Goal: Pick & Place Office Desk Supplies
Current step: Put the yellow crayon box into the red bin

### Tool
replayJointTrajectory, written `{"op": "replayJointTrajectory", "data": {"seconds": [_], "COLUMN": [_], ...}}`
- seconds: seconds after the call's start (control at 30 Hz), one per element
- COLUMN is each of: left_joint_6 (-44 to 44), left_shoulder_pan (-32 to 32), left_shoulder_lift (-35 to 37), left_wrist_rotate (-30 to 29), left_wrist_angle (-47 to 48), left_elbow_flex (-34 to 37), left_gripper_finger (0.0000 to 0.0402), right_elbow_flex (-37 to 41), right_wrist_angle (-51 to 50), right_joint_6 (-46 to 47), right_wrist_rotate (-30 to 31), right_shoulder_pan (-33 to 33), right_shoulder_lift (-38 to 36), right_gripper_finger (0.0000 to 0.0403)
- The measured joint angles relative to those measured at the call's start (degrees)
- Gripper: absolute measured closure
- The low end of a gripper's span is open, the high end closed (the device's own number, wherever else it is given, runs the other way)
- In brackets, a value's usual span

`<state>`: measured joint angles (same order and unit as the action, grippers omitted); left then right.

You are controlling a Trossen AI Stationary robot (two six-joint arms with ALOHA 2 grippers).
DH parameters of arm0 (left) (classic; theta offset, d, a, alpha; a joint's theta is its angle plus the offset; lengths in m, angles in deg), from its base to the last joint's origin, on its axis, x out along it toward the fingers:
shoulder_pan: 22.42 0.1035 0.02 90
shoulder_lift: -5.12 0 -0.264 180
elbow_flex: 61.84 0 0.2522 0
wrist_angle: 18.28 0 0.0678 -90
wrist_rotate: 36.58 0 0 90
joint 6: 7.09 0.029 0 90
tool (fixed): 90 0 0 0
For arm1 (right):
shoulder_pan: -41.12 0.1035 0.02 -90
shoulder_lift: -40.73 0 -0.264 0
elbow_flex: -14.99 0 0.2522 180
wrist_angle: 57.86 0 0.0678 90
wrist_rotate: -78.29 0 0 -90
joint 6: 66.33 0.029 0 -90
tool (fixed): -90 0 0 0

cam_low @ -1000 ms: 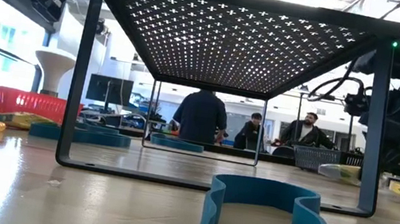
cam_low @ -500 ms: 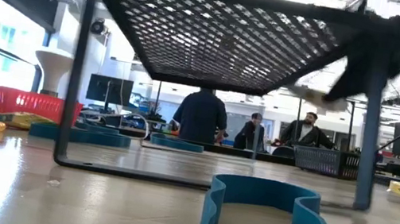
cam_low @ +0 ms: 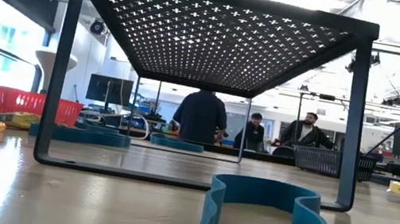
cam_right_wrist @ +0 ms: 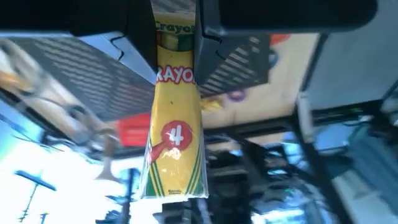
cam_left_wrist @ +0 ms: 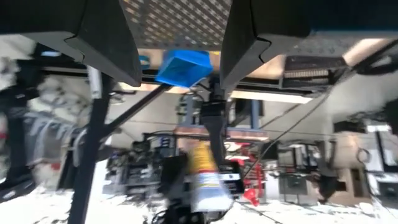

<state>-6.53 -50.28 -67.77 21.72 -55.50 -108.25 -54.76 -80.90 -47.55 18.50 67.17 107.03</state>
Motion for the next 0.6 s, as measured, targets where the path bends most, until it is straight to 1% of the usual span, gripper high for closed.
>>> {"op": "replayJointTrajectory", "data": {"seconds": [0.1, 0.2, 0.27, 0.4, 0.5, 0.6], "left_joint_6": [2.4, 2.6, 2.6, 2.5, 2.5, 2.5], "left_shoulder_pan": [0.3, 0.2, 0.2, 0.2, 0.2, 0.2], "left_shoulder_lift": [-4.3, -7.9, -9.5, -11.4, -11.6, -11.6], "left_wrist_rotate": [0.0, 0.5, 0.5, 0.5, 0.5, 0.4], "left_wrist_angle": [-0.3, -0.3, -0.6, -5.0, -6.5, -7.6], "left_elbow_flex": [-3.5, -5.9, -6.6, -6.9, -6.9, -7.0], "left_gripper_finger": [0.0190, 0.0190, 0.0190, 0.0190, 0.0190, 0.0190], "right_elbow_flex": [0.1, 0.1, 0.1, 0.1, 0.2, 0.1], "right_wrist_angle": [4.4, 10.5, 15.9, 25.2, 31.6, 36.8], "right_joint_6": [-1.7, -6.0, -11.6, -23.7, -30.2, -35.7], "right_wrist_rotate": [-2.2, -1.5, 0.2, 9.7, 19.1, 25.1], "right_shoulder_pan": [0.5, 1.4, 2.6, 5.1, 6.2, 6.9], "right_shoulder_lift": [4.3, 9.5, 13.0, 19.8, 23.6, 26.3], "right_gripper_finger": [0.0342, 0.0342, 0.0342, 0.0342, 0.0342, 0.0342]}}
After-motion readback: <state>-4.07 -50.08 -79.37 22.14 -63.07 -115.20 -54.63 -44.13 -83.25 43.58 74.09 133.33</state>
